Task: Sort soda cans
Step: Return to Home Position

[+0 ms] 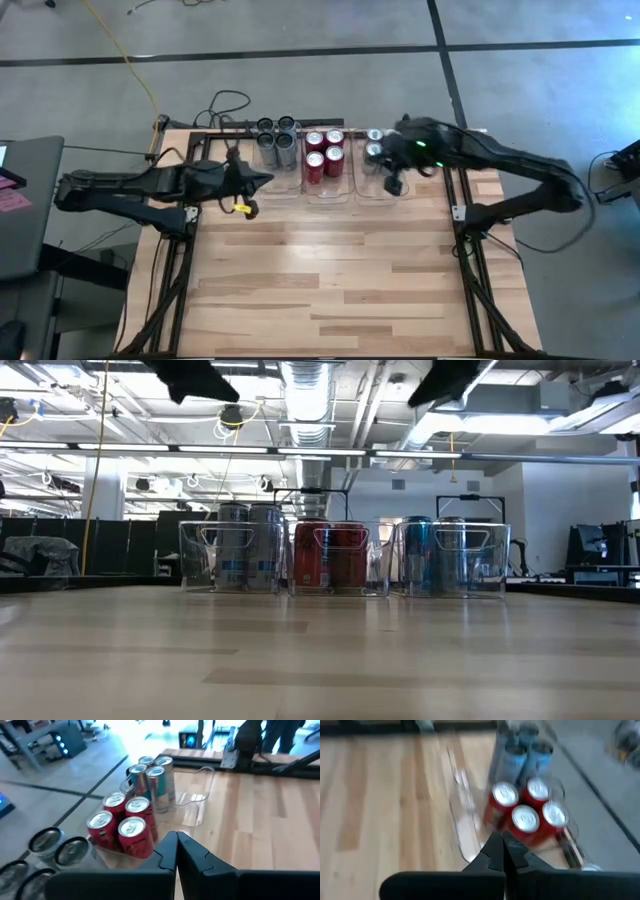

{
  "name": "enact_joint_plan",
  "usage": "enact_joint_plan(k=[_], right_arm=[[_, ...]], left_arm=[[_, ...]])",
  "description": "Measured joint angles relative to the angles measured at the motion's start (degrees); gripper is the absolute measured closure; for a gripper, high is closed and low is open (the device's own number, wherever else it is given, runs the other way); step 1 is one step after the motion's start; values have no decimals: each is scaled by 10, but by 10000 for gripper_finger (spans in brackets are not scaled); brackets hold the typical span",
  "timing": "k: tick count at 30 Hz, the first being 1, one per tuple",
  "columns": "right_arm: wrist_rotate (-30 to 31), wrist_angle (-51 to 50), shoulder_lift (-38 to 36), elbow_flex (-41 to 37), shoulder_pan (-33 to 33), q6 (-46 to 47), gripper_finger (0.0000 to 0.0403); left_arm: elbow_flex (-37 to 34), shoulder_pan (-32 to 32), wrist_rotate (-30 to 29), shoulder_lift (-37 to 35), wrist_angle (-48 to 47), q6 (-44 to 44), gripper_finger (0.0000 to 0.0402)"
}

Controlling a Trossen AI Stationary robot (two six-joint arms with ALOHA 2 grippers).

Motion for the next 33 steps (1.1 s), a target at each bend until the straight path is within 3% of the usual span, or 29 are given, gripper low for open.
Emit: enact_joint_plan(k=[7, 12, 22, 25, 33], right_arm=[[0, 184, -149, -171, 48, 41, 402], [0, 237, -203, -249, 63, 56, 402], [-32, 453, -283, -427, 85, 42, 403], [-33, 509, -298, -477, 77, 47, 403], [-58, 569, -346, -562, 59, 68, 403]], left_arm=[[-151, -8, 40, -85, 156, -2, 401], [-220, -8, 46, -110, 216, -10, 401], [-298, 1, 49, -113, 308, -3, 401], [-319, 15, 81, -113, 336, -3, 401], [-358, 44, 104, -113, 376, -28, 401]])
